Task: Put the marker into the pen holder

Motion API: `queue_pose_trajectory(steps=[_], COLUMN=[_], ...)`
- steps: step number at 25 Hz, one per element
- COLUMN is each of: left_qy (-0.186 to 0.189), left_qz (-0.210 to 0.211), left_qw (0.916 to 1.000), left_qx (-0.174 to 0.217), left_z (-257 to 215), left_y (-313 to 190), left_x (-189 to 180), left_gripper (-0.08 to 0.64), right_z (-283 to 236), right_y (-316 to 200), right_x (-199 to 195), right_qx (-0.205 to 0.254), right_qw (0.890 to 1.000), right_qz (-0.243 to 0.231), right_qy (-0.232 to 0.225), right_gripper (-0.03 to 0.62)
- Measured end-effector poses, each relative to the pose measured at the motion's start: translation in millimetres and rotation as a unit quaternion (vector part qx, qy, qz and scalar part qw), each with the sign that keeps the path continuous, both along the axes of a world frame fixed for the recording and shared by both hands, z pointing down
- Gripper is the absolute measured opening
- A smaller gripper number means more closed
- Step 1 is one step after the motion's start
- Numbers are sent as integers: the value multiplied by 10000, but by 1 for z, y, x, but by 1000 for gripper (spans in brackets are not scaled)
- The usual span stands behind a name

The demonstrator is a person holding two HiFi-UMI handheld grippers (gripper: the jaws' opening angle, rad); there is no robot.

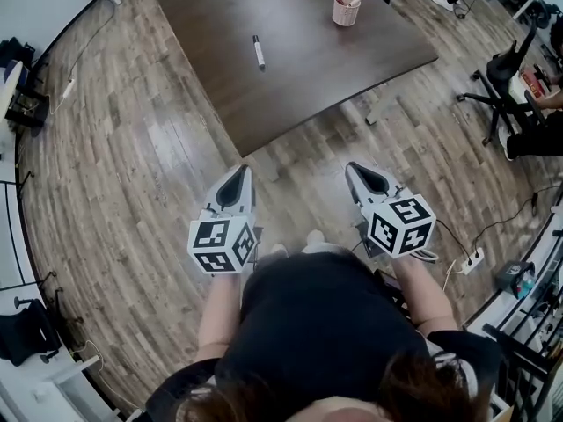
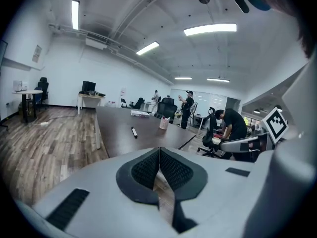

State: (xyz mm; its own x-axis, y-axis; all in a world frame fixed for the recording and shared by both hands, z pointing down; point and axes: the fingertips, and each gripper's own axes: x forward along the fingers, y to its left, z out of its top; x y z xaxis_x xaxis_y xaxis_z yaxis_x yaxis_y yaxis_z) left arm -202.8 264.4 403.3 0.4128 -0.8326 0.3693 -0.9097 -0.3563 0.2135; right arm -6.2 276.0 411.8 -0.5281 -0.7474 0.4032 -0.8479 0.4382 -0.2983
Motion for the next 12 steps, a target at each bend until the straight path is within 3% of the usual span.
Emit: queue_pose_trajectory(steps=[12], left_qy=[-133], left_qz=[91], left_qw=[9997], left_qx=[-176], left_z=[19], left_y=[-27], left_x=[55], left_gripper=[31], right_z=[23], right_y=[-19], right_x=[31], right_qx=[-292], right_qw=[9990], right_qz=[-332], right_qy=[-46], right_gripper=[18])
